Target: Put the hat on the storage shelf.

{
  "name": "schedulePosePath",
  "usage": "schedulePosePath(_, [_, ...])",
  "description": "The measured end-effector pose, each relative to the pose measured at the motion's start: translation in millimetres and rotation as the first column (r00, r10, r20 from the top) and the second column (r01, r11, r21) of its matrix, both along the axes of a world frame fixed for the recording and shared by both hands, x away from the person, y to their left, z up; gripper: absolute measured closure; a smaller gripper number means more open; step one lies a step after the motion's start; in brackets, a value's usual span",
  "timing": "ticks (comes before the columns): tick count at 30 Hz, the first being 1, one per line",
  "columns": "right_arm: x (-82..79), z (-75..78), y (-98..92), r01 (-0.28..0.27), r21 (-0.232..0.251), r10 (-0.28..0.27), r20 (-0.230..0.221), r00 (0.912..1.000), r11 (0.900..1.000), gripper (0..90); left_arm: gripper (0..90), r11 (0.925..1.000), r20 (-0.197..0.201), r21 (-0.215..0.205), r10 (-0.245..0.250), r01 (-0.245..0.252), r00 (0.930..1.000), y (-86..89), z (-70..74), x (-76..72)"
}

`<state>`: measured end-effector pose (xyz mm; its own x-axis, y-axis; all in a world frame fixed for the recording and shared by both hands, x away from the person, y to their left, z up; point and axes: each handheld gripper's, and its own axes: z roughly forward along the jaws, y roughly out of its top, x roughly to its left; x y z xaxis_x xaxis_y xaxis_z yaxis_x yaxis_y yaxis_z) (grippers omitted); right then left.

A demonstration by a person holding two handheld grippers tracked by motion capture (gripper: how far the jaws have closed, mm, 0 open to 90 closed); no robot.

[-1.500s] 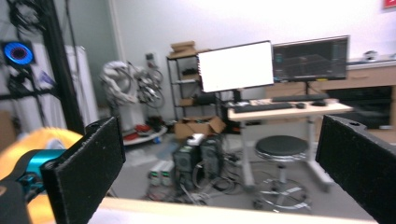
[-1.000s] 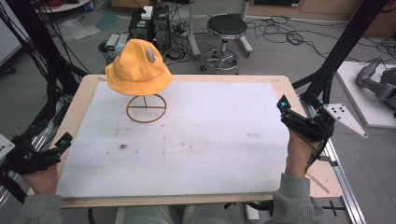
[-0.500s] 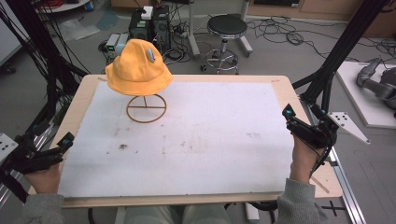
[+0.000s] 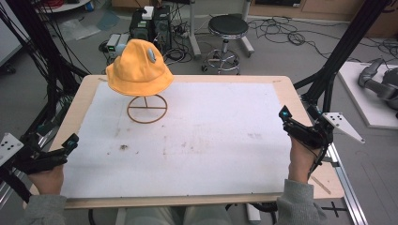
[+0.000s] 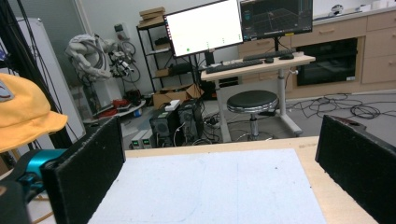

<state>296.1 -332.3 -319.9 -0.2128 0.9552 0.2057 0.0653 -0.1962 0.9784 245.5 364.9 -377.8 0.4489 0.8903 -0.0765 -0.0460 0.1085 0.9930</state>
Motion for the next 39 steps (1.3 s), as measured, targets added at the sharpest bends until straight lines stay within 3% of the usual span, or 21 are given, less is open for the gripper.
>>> schedulePosePath(4, [1.7,-3.0,0.1,-0.006,0.001,0.006,-0.016,0.9999,1.0,1.0,1.7,1.0,-0.004,0.003,-0.004,0.004,1.0,-0.5,-0.9,0.7])
schedulePosePath(11, [9.1,-12.2,0.1,-0.01,-0.008,0.009,-0.082,0.9966,1.0,1.0,1.7,1.0,-0.008,-0.001,-0.005,0.005,1.0,0.4,-1.5,1.3])
schedulePosePath(15, [12.0,-16.7,-1.5,-0.019,0.013,0.02,-0.109,0.9939,1.0,1.0,1.7,0.9999,-0.006,0.001,-0.01,0.01,0.9999,0.7,-1.5,1.2])
schedulePosePath(39, [13.2,-17.8,-0.5,-0.027,0.015,0.028,-0.107,0.9938,1.0,1.0,1.7,0.9999,-0.016,0.006,-0.016,0.016,0.9998,-0.1,-3.6,2.8])
